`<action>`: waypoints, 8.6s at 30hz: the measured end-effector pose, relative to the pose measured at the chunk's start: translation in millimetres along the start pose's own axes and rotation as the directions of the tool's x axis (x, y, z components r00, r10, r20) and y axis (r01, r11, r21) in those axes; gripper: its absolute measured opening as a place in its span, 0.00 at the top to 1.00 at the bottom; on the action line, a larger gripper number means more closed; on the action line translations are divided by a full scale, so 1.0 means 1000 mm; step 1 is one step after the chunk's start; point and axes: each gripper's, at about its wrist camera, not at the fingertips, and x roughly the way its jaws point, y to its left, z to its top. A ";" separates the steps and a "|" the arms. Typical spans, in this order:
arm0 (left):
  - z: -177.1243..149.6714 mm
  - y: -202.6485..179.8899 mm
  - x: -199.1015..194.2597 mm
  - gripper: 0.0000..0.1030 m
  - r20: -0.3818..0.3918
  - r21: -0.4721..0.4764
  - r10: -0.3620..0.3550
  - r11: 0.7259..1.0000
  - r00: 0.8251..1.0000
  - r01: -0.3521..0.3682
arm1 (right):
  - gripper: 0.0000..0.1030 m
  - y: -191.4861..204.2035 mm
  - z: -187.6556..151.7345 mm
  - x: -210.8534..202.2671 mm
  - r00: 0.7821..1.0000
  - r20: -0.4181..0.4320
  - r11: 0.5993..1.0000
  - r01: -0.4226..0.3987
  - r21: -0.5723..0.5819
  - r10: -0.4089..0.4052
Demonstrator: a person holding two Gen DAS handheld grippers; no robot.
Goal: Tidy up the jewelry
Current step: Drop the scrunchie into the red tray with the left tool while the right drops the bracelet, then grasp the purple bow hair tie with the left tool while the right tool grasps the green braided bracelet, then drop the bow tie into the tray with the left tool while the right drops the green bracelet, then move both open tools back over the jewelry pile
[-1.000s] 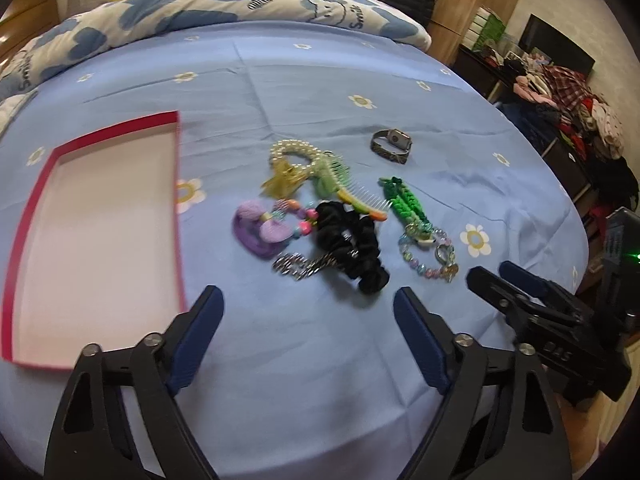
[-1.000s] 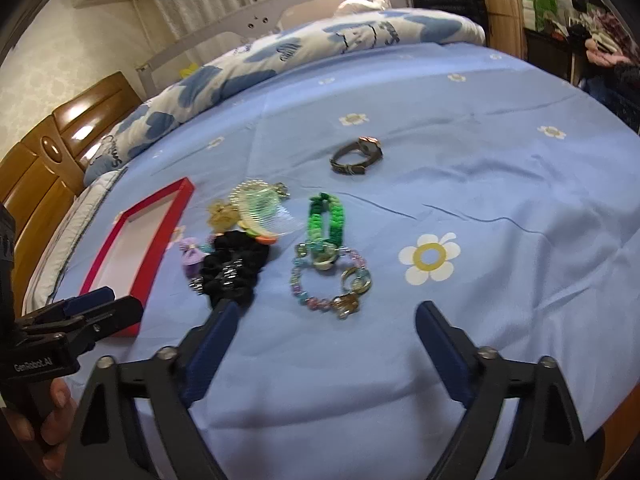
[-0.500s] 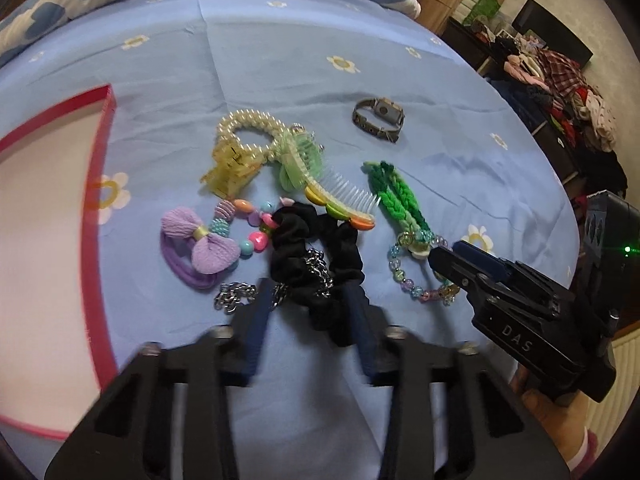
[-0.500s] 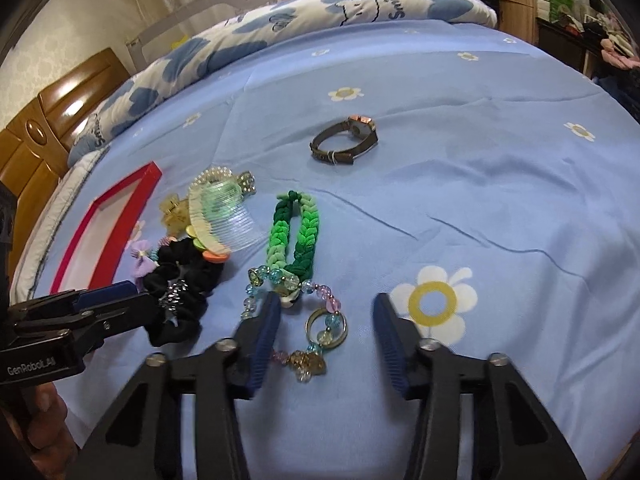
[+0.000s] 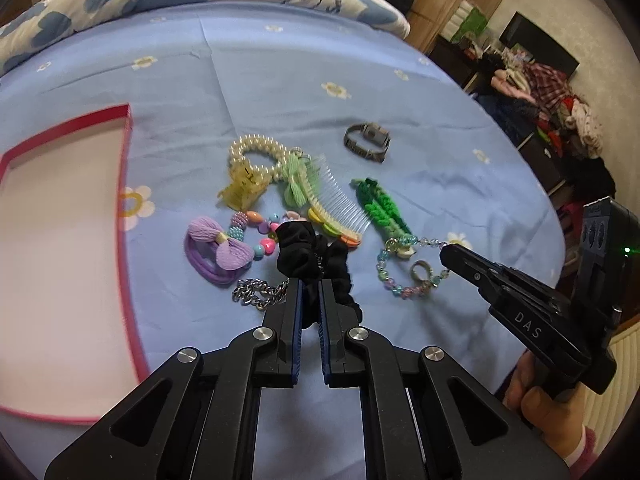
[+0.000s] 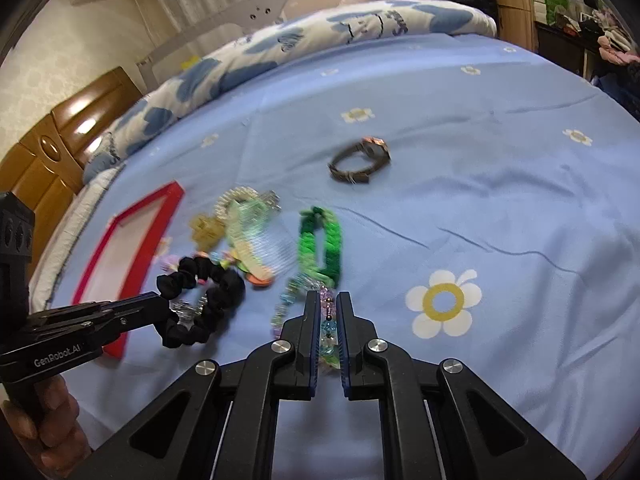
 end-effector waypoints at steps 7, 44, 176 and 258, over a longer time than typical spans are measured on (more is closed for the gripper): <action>-0.006 0.008 -0.039 0.94 0.071 -0.003 0.013 1.000 0.997 -0.013 | 0.93 0.024 0.007 -0.017 0.998 0.039 0.998 -0.054 -0.022 0.055; -0.058 0.202 -0.101 0.94 0.070 -0.388 0.209 0.906 0.976 -0.166 | 0.93 0.263 0.003 0.060 0.903 -0.194 0.872 -0.423 -0.246 0.383; -0.024 0.141 -0.085 0.95 0.076 -0.279 0.180 0.948 0.981 -0.153 | 0.80 0.166 0.023 0.043 0.940 -0.153 0.942 -0.322 -0.095 0.306; 0.013 0.081 -0.037 0.57 -0.016 -0.116 0.094 0.989 0.995 -0.095 | 0.59 0.061 0.021 0.027 0.978 -0.109 0.983 -0.173 0.065 0.180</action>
